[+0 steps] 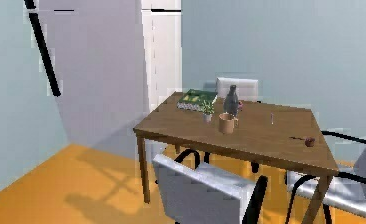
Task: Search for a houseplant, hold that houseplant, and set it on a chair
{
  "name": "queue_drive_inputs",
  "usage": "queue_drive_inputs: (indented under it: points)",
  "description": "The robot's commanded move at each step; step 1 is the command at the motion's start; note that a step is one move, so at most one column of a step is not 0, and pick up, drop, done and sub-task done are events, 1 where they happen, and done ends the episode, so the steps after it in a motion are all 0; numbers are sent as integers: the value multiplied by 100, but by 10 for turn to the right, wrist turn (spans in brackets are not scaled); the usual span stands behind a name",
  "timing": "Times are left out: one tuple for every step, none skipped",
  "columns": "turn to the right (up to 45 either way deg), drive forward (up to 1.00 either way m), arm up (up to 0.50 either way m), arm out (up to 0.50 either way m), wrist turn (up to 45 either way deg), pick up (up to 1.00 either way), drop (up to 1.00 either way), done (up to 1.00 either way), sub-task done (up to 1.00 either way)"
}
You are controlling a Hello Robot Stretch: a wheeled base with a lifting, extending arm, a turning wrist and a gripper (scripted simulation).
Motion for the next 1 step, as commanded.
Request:
queue_drive_inputs:
  points:
    - [60, 0, 0, 0, 0, 0, 0, 0, 0]
